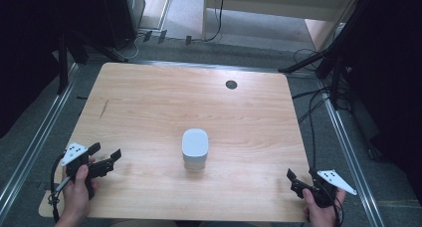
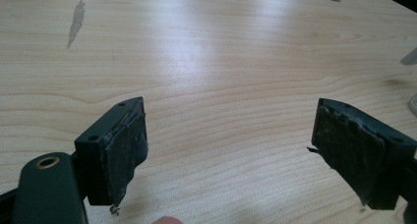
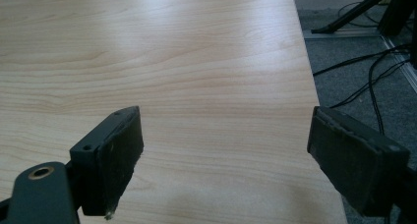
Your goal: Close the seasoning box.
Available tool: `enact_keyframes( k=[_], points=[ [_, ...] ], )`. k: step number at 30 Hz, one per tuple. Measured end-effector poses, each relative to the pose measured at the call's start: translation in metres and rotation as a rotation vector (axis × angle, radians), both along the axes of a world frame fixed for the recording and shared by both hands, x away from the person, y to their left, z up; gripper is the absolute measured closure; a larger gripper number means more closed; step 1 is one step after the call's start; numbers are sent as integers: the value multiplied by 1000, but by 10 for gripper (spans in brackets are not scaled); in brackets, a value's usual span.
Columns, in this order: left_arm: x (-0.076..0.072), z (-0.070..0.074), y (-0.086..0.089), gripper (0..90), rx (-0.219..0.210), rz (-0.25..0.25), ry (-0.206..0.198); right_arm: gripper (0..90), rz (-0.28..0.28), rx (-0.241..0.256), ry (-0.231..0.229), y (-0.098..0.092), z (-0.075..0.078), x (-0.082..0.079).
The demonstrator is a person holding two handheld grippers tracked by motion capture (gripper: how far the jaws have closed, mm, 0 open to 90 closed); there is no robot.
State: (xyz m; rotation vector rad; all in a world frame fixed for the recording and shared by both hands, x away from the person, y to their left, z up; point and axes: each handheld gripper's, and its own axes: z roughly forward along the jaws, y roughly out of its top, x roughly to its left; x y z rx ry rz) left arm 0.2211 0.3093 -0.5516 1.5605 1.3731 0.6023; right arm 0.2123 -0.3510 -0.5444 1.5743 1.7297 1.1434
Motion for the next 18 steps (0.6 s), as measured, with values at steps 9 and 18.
enact_keyframes(
  k=[9, 18],
  points=[
    [0, 0, 0, 136, 1, -1, -3, 140, 8, -19, -8, 4, -3, -2],
    [1, 0, -1, 137, 4, 14, 7, 141, 5, -34, 0, 6, -3, -1]
  ],
)
